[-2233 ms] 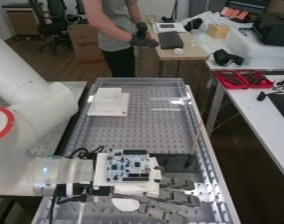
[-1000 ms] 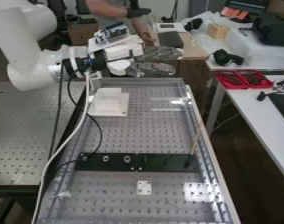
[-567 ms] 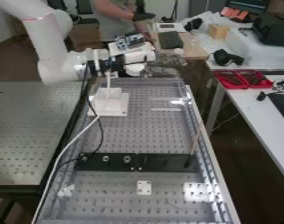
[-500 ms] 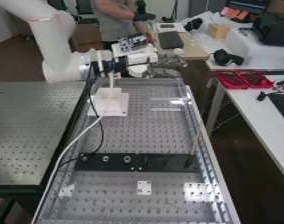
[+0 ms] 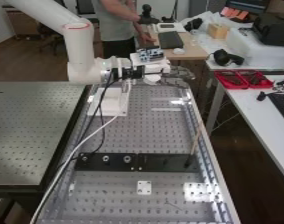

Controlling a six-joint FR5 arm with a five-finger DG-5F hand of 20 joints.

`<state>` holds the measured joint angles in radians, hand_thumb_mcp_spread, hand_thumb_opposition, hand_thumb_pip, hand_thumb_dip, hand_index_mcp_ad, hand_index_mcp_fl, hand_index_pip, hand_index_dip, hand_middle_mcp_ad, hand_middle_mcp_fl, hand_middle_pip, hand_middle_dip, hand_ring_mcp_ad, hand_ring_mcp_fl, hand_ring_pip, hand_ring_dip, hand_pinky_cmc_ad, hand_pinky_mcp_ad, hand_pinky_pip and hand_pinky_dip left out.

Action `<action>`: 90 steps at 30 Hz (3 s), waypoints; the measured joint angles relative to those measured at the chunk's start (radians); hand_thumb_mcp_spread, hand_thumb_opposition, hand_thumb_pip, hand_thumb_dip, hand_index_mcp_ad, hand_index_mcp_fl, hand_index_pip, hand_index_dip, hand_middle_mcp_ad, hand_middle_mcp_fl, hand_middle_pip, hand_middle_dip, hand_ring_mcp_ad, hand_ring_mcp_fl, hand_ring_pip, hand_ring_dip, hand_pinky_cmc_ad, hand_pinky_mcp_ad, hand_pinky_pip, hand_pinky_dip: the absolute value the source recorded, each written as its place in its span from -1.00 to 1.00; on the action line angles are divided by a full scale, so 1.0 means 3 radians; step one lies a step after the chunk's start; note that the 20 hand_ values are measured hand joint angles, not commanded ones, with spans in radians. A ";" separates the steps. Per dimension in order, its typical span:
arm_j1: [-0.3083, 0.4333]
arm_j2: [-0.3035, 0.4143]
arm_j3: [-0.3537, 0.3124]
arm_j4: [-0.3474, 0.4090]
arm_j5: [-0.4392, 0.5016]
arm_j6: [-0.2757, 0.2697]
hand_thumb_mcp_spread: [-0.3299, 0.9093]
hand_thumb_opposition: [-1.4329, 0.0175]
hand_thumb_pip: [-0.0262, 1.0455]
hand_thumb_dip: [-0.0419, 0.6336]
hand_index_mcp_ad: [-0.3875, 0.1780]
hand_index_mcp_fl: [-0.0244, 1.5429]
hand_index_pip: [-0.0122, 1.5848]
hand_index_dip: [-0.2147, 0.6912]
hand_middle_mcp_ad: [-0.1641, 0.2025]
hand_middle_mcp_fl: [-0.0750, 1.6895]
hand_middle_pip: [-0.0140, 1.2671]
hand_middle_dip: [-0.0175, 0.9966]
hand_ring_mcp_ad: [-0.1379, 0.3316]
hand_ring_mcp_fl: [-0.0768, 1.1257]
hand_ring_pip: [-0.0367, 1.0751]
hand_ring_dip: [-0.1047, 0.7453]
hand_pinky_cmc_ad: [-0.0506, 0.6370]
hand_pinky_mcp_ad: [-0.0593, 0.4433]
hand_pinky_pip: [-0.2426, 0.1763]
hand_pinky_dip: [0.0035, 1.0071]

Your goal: Grab the paper clip and place it in the clear container

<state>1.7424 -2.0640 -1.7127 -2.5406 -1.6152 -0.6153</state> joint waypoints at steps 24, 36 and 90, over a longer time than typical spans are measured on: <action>0.0056 -0.0280 0.0388 -0.0516 -0.0012 -0.0084 0.25 -0.26 0.23 -0.08 -0.25 -0.85 0.53 -0.37 -0.06 -0.85 -0.78 -0.62 0.01 -0.85 -0.76 -0.54 0.11 0.29 0.22 -0.60; -0.0007 -0.0026 0.0168 -0.0411 0.0022 -0.0003 0.21 -0.19 0.25 -0.07 -0.25 -0.96 0.52 -0.41 -0.07 -0.89 -0.78 -0.62 0.01 -0.87 -0.76 -0.54 0.12 0.29 0.01 -0.51; -0.0693 0.1432 -0.0374 -0.1092 0.0370 -0.0434 0.17 -0.15 0.16 -0.06 -0.25 -0.81 0.18 -0.35 -0.06 -0.86 -0.78 -0.62 0.01 -0.87 -0.76 -0.55 0.14 0.29 -0.08 -0.43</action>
<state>1.5344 -1.6344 -1.8249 -2.8683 -1.5042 -0.7454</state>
